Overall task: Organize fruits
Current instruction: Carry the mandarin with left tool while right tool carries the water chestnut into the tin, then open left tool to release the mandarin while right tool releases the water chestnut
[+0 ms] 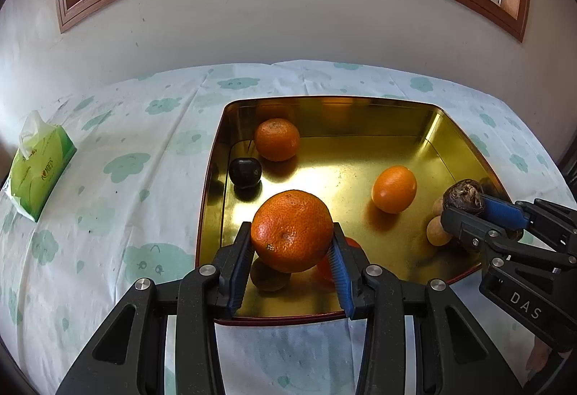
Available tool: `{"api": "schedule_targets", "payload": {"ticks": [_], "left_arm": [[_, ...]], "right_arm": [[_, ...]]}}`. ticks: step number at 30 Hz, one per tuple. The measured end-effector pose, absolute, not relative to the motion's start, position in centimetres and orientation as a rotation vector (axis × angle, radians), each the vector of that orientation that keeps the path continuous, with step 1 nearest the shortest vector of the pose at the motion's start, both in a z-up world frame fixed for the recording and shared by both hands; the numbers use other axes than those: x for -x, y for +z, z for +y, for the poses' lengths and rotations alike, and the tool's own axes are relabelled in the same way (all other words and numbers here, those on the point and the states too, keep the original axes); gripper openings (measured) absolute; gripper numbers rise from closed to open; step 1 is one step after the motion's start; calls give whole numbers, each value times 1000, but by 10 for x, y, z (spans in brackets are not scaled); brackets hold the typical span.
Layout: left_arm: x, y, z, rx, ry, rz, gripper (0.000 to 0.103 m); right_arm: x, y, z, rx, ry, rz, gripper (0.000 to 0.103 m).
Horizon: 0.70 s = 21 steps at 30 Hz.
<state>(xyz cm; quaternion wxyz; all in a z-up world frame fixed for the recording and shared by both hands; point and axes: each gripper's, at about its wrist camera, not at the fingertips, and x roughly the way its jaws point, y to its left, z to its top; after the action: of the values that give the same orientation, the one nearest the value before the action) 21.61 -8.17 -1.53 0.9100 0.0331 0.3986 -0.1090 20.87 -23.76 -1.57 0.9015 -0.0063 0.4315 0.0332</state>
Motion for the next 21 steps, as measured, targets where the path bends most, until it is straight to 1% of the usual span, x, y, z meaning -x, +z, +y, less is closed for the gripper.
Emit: {"api": "schedule_targets", "payload": {"ticks": [21], "left_arm": [[-195, -11, -76, -58, -236, 824, 42]], "right_arm": [[-186, -15, -236, -23, 67, 895, 36]]}}
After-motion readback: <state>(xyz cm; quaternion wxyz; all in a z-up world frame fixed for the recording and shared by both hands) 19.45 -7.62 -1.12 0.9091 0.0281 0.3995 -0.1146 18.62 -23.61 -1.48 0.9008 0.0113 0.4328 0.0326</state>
